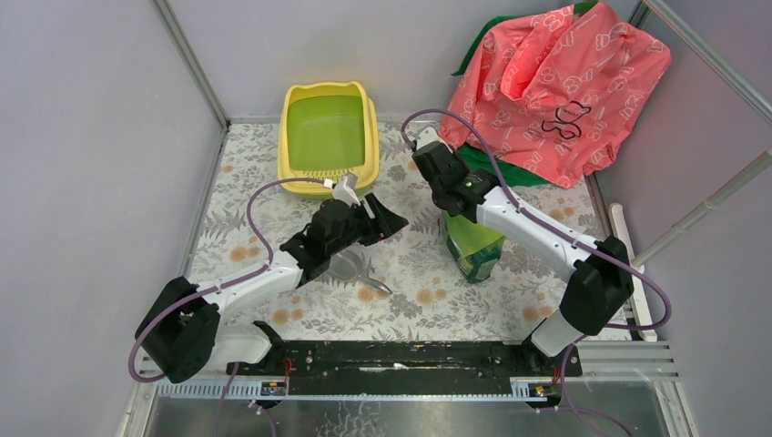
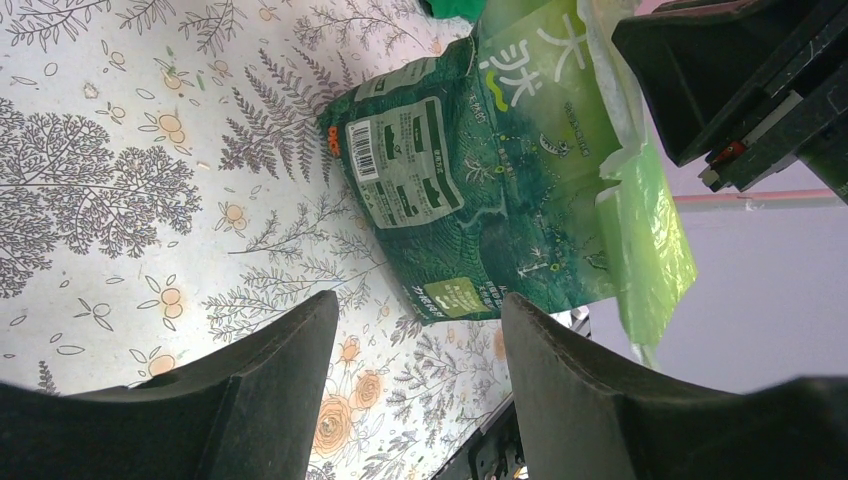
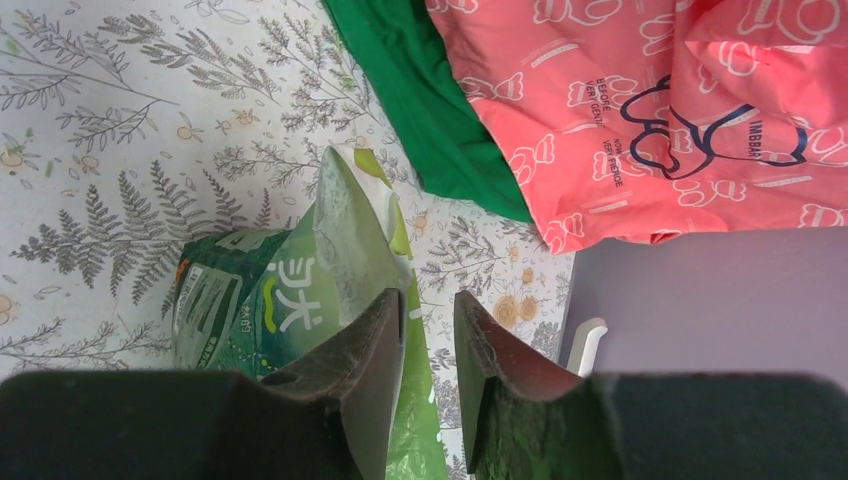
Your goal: Fill the litter box with clean litter
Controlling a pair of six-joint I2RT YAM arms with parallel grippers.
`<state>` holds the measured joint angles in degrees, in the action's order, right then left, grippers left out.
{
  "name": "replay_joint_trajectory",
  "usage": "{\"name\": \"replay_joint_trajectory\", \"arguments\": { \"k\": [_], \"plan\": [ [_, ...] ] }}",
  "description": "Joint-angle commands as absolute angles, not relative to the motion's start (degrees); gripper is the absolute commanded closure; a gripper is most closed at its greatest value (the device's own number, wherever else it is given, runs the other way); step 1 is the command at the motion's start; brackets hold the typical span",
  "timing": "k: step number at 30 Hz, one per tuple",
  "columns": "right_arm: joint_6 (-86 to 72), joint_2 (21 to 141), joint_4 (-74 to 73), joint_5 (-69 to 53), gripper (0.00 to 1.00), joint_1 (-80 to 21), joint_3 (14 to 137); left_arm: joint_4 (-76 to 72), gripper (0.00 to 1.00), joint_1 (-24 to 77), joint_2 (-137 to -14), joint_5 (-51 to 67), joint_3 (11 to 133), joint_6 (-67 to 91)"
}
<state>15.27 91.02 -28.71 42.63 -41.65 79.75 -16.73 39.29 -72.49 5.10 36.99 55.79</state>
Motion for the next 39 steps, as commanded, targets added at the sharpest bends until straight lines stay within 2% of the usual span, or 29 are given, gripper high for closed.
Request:
{"name": "replay_joint_trajectory", "arguments": {
  "k": [1,15,25,29,39],
  "plan": [
    [16.3,89.9,-25.2,47.7,0.67,-41.9,79.4,-18.4,0.31,38.8,-71.7,5.6,36.2,55.7],
    [13.6,93.9,-29.9,45.5,0.72,-41.8,82.3,-17.6,0.31,38.0,-69.8,5.9,35.3,55.3],
    [11.1,91.8,-31.5,43.7,0.88,-41.2,84.0,-16.6,0.31,37.6,-68.7,6.1,35.0,55.3],
    [9.3,88.8,-33.1,38.9,1.00,-41.2,85.7,-16.1,0.31,37.6,-68.8,6.4,35.6,55.5],
    [1.0,86.8,-40.5,16.5,1.00,-40.8,90.5,-21.1,0.31,38.0,-70.5,9.3,39.3,58.5]
  ]
}}
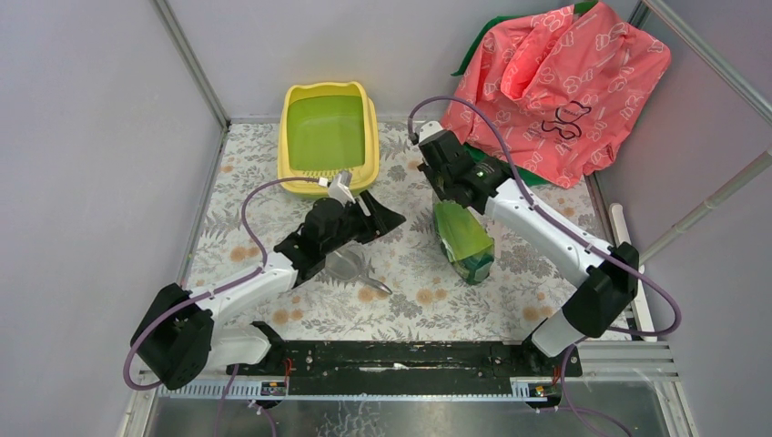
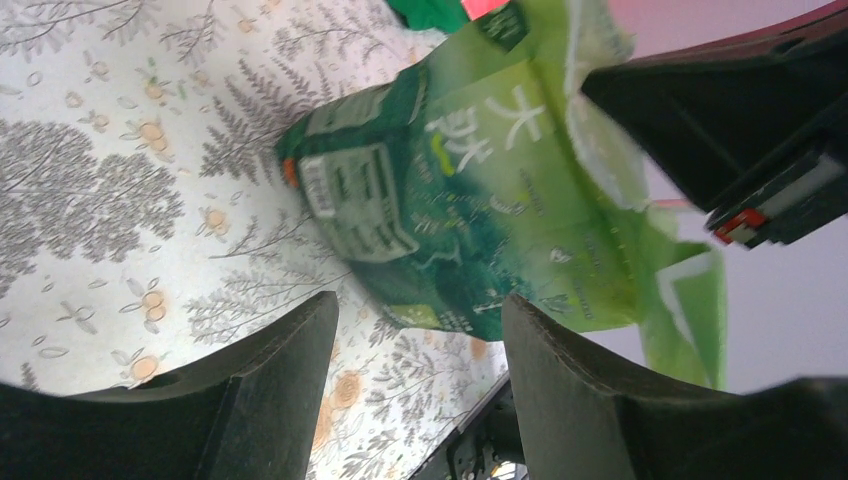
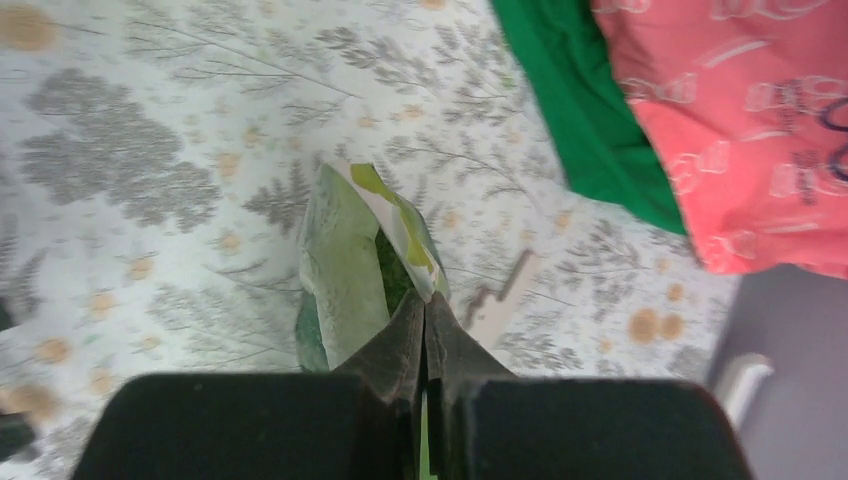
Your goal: Fill the litter box with clean litter
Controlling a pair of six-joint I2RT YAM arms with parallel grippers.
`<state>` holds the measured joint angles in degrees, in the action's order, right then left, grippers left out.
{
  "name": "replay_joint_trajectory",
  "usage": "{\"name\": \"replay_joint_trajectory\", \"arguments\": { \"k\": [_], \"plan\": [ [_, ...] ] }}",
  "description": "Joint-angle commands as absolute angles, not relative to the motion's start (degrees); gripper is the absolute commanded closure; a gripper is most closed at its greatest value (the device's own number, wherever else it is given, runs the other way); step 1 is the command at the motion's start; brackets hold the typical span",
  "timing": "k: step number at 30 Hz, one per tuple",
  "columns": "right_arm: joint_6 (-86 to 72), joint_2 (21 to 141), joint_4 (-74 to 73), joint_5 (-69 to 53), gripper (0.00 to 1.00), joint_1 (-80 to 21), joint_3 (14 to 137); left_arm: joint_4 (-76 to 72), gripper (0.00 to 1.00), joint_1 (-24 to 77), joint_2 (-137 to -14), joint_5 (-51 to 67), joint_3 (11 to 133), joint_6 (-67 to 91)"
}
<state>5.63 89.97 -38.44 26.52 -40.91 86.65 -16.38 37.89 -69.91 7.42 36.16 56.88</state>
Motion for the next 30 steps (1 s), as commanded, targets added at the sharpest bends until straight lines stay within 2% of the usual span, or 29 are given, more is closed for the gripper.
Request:
{"name": "replay_joint_trajectory", "arguments": {
  "k": [1,6,16,25,30],
  "plan": [
    [0.4,86.7,-40.8,14.7,1.00,-40.9,90.3,-21.6,0.31,38.1,-70.5,9.5,39.7,58.9],
    [-5.2,84.6,-39.1,9.7,1.00,-40.8,85.6,-22.1,0.31,39.4,-68.7,8.1,39.4,62.0],
    [-10.7,80.2,-35.2,8.2,1.00,-41.2,79.0,-17.7,0.27,44.1,-67.7,-0.7,39.3,67.7],
    [-13.2,79.0,-34.7,11.5,1.00,-44.0,77.7,-15.4,0.25,47.3,-71.5,-7.7,42.0,71.2],
    [-14.2,78.1,-35.1,18.0,1.00,-47.0,77.4,-15.7,0.24,47.8,-74.4,-9.0,43.7,74.1]
  ]
}}
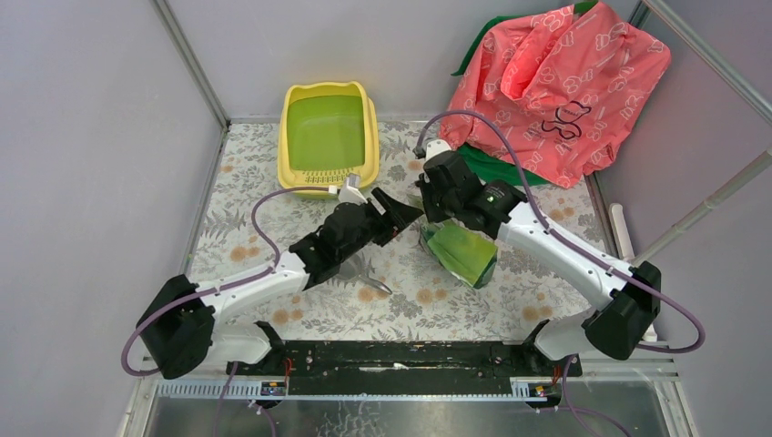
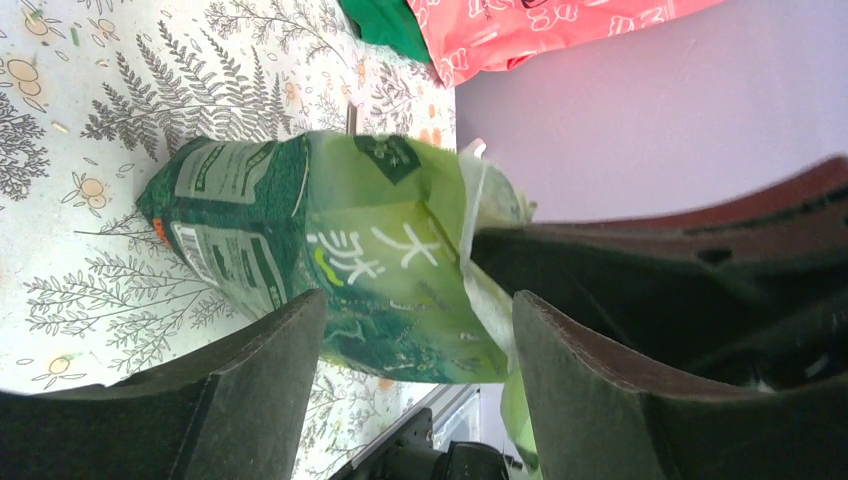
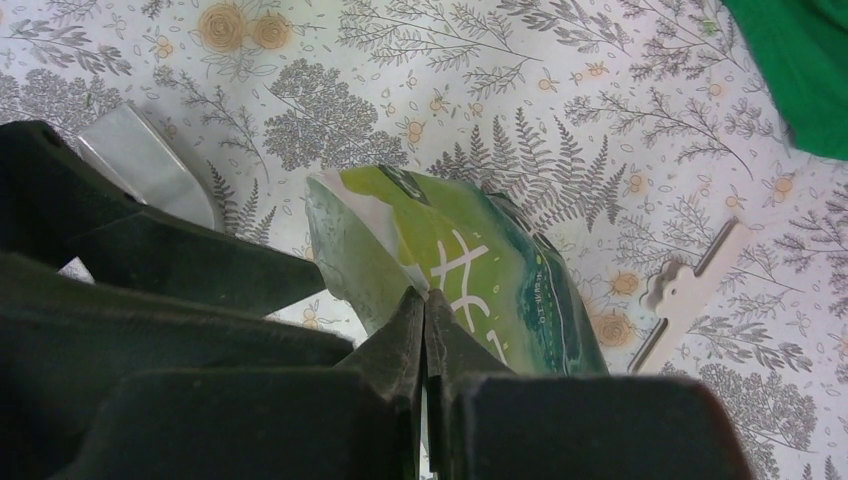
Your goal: Fill the litter box with clean litter
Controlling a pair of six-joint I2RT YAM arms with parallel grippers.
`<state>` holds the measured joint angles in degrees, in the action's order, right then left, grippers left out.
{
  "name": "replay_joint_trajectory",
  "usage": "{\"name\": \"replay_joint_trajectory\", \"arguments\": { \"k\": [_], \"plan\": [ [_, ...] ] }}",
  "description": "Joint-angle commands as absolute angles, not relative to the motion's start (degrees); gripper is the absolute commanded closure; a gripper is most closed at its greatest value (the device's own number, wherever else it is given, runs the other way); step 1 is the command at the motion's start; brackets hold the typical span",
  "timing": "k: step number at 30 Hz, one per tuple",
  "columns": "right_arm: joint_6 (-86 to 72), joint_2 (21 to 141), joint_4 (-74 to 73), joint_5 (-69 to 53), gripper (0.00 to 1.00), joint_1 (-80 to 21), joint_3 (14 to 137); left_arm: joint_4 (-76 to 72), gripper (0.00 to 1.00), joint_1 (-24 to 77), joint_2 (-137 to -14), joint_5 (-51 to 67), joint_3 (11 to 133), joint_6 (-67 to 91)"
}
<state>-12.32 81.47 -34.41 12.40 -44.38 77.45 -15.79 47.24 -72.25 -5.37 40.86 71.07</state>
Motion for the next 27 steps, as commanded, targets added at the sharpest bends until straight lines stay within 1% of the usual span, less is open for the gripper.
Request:
{"name": "replay_joint_trajectory", "arguments": {
  "k": [1,5,7,8,14,17,19,22,24,25,27],
  "plan": [
    [-14.2,78.0,-35.2,19.2,1.00,-47.7,77.2,-15.4,0.23,47.8,-75.3,-9.0,44.3,74.6],
    [-14.7,76.9,-34.9,23.5,1.00,-50.0,76.2,-14.2,0.24,47.9,-79.4,-9.0,46.0,76.4],
    [-14.9,76.5,-35.0,25.9,1.00,-51.3,75.9,-13.7,0.26,47.9,-80.5,-9.3,46.7,77.0],
    [-14.7,76.3,-35.5,29.2,1.00,-53.4,75.6,-13.5,0.33,47.9,-81.5,-9.5,47.3,77.2],
    [-13.9,76.0,-36.1,35.2,1.00,-57.9,75.2,-7.8,0.58,47.9,-83.7,-8.5,52.8,75.0],
    [-12.9,76.2,-35.5,38.0,1.00,-60.1,74.5,-3.3,0.74,47.9,-83.9,-7.8,55.5,73.5],
    [-12.4,76.2,-35.1,39.1,1.00,-60.9,74.0,-0.5,0.78,47.8,-83.6,-7.6,56.3,72.6],
    [-11.9,75.8,-33.5,39.8,1.00,-61.9,72.7,1.5,0.91,47.9,-81.7,-7.4,54.8,72.0],
    [-11.6,75.5,-32.6,40.0,1.00,-62.2,72.1,2.5,0.98,47.9,-80.3,-7.3,53.3,71.6],
    [-11.2,75.4,-32.4,39.8,1.00,-62.3,71.8,3.1,1.00,47.9,-79.6,-7.2,52.7,71.4],
    [-10.6,75.4,-32.1,40.1,1.00,-62.8,71.8,4.7,1.00,47.9,-78.1,-6.8,51.5,70.8]
  ]
}}
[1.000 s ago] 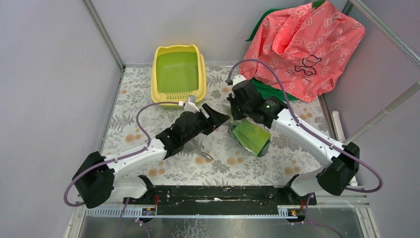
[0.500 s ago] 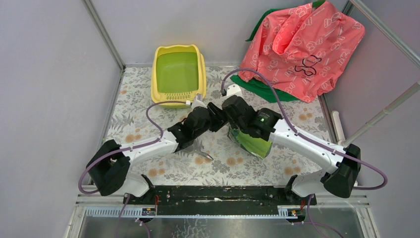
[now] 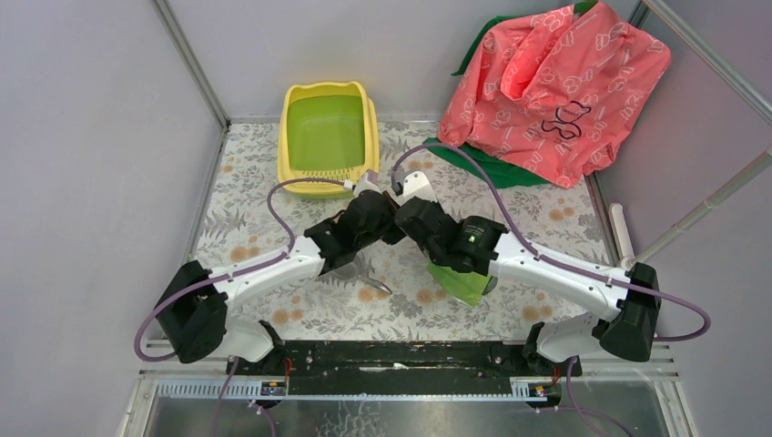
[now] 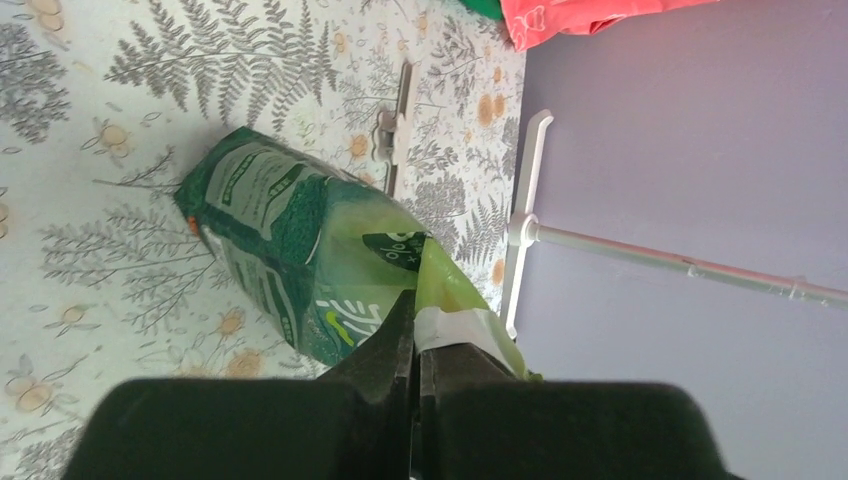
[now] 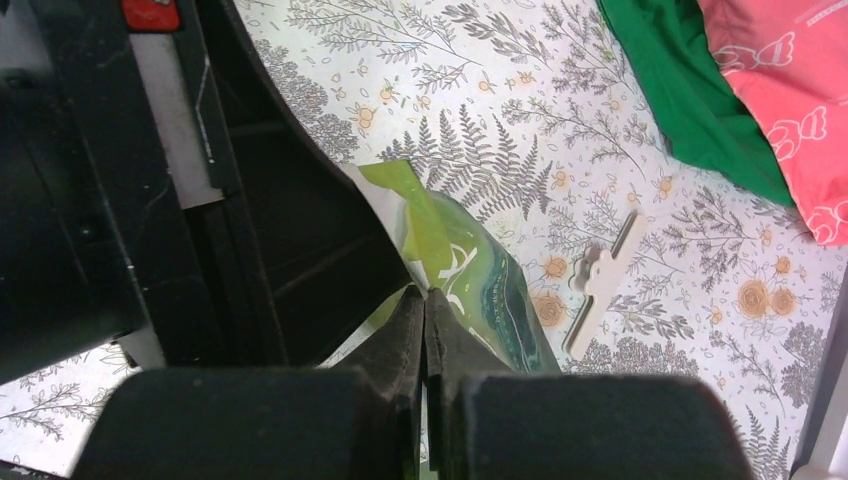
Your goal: Fill the litter box with clean litter
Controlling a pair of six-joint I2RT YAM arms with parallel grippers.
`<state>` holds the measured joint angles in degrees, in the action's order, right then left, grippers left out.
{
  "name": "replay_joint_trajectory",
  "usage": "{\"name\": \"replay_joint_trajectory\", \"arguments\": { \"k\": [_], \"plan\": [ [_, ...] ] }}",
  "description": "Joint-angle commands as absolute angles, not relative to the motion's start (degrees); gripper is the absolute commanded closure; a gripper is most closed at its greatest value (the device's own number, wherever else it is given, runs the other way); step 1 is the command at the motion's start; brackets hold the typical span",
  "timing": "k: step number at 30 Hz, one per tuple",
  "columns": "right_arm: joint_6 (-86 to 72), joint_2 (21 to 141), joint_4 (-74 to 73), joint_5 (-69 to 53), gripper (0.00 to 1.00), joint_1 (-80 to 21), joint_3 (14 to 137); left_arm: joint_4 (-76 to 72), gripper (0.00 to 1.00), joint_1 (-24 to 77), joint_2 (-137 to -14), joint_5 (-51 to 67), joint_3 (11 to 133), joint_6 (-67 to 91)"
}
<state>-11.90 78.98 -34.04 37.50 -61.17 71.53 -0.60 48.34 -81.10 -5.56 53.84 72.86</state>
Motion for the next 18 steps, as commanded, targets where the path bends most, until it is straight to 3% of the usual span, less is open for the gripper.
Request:
{"name": "replay_joint_trajectory", "arguments": {
  "k": [1,18],
  "plan": [
    [-9.9,75.4,-31.9,39.9,1.00,-63.1,71.8,5.6,1.00,47.9,-77.3,-6.3,50.9,70.7],
    [1.5,81.1,-26.6,38.8,1.00,-70.6,72.5,25.0,0.99,50.2,-56.2,-4.2,37.9,71.6]
  ]
}}
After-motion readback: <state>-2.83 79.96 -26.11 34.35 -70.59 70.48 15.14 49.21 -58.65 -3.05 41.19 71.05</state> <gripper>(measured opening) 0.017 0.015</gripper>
